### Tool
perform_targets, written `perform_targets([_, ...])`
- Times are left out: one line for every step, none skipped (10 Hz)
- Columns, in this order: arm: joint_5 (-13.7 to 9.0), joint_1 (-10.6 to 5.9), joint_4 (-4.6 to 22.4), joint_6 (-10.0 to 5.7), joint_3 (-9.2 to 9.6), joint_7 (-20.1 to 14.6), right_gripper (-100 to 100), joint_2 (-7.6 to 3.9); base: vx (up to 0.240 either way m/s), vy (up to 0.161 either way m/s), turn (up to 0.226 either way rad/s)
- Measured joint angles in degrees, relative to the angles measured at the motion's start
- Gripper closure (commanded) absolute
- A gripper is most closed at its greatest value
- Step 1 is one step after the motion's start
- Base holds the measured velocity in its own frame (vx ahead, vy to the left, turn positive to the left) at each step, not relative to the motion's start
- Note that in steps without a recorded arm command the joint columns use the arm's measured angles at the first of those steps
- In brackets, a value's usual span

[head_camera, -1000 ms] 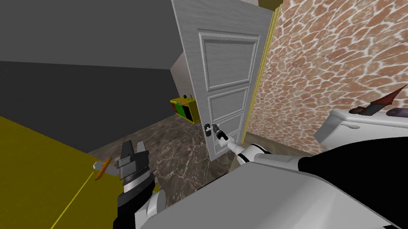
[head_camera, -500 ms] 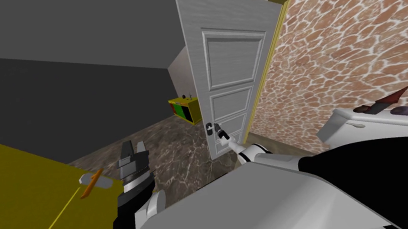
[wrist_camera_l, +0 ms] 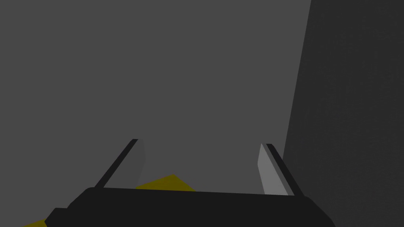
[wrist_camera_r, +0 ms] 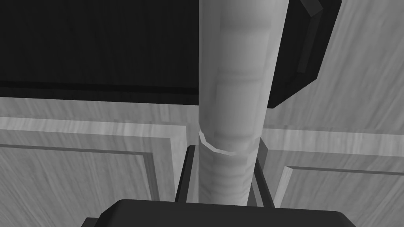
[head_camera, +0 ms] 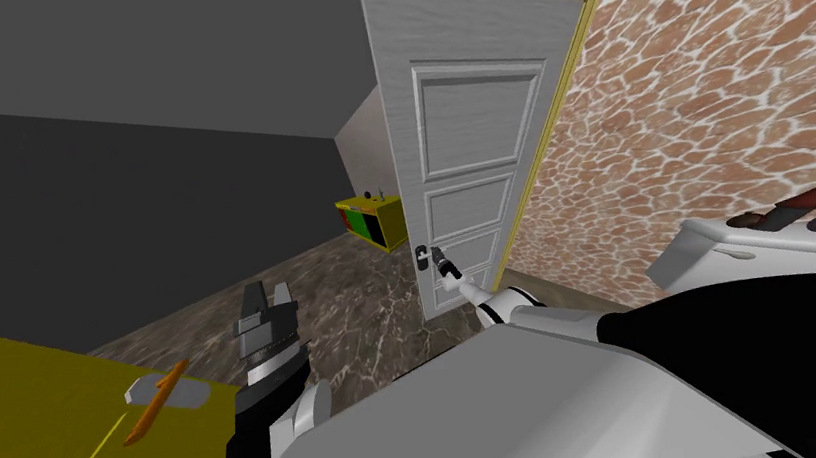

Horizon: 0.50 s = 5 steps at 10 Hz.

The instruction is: Push the door open

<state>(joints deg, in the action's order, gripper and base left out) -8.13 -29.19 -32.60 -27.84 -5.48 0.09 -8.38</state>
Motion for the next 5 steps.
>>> perform_targets([-0.11, 1.21, -2.26, 0.82, -0.46, 0.33, 100, 0.01, 0.165, 0.084, -0.054])
perform_targets([-0.3, 0.81, -1.46, 0.56, -0.96, 0.54, 100, -0.22, 0.171, 0.099, -0.054])
perform_targets([-0.52, -0.14, 0.54, -0.36, -1.45, 0.53, 100, -0.68, 0.183, 0.096, -0.064])
perform_targets([-0.7, 0.5, -0.33, -0.17, -2.07, 0.84, 100, -0.74, 0.17, 0.066, -0.046])
perform_targets([-0.82, 1.15, -1.25, 0.2, -2.39, 0.99, 100, -0.9, 0.162, 0.102, -0.052])
